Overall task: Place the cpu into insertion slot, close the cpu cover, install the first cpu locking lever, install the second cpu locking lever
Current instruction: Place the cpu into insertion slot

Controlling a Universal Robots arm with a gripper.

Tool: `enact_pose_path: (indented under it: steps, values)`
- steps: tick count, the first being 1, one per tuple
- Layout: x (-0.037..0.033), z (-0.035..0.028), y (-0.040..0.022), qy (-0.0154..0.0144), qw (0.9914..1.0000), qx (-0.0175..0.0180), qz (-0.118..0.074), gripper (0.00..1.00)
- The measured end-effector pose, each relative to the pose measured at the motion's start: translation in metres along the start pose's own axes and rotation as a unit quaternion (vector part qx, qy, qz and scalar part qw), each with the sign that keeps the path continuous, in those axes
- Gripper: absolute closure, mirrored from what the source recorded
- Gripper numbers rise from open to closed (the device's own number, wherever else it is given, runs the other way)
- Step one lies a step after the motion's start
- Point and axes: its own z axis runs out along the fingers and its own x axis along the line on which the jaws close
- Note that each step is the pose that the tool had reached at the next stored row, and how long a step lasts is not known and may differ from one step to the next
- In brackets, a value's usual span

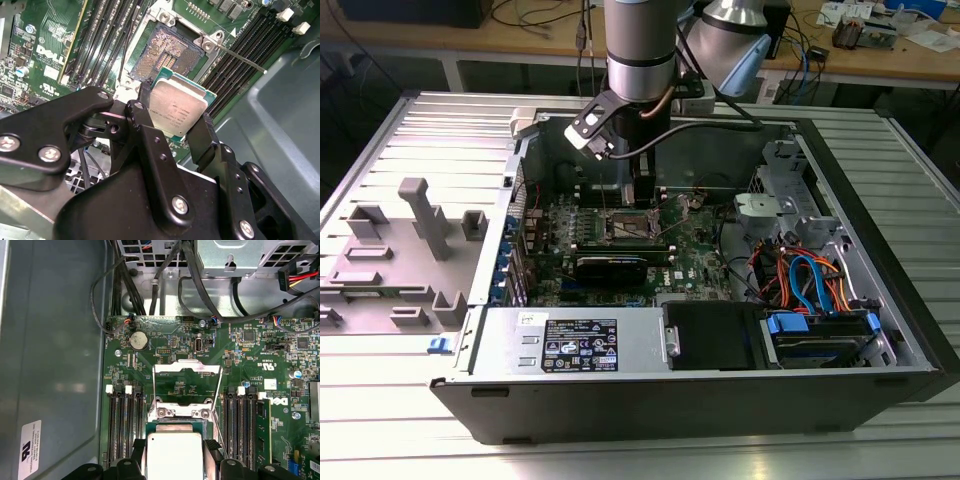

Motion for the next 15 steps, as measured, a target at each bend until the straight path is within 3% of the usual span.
enact_pose_path:
  steps: [8, 11, 12, 15]
  values:
    - [0.0, 0.0015, -0.0001, 0.0001, 1.0, -0.0001, 0.0, 0.46]
    - [-0.0002, 0.0065, -0.0004, 0.0, 1.0, -0.0001, 0.0, 0.46]
    - [-0.0003, 0.0111, -0.0008, 0.0, 1.0, 0.0, 0.0, 0.46]
    - [-0.0004, 0.0148, -0.0011, 0.0, 1.0, 0.0, 0.0, 0.46]
